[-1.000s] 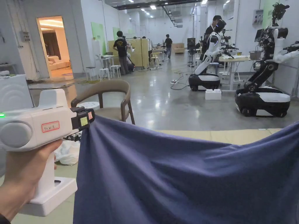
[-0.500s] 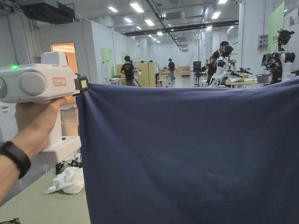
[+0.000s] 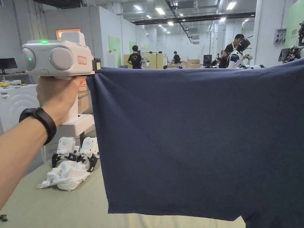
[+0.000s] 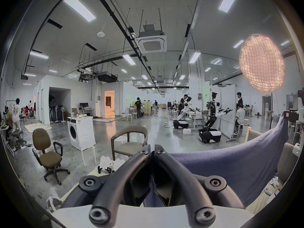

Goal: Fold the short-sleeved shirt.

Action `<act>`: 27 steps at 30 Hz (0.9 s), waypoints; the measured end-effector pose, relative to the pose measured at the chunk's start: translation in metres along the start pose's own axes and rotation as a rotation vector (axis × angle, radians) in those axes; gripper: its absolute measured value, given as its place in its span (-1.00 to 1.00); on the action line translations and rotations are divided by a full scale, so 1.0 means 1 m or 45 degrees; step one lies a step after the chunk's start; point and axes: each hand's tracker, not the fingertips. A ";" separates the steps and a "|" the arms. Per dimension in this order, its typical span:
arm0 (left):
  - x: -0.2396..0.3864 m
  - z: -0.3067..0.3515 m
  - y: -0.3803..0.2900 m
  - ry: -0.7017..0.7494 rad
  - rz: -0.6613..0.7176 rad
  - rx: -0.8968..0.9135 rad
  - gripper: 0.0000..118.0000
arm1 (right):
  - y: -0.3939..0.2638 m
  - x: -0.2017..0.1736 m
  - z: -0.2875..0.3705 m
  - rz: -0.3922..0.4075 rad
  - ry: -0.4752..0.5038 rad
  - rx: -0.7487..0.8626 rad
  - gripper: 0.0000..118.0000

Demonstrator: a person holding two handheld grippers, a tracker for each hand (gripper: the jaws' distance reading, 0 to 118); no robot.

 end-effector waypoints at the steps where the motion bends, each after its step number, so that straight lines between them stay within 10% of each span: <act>1: 0.001 -0.007 -0.006 0.008 0.009 -0.015 -1.00 | -0.006 -0.001 -0.003 0.001 0.004 -0.011 -1.00; 13: 0.005 0.004 -0.176 -0.118 0.152 -0.310 -1.00 | -0.179 0.012 0.006 0.014 0.177 -0.357 -1.00; 27: -0.021 0.194 -0.343 -0.326 0.313 -0.540 -1.00 | -0.333 0.078 0.211 0.066 0.311 -0.555 -1.00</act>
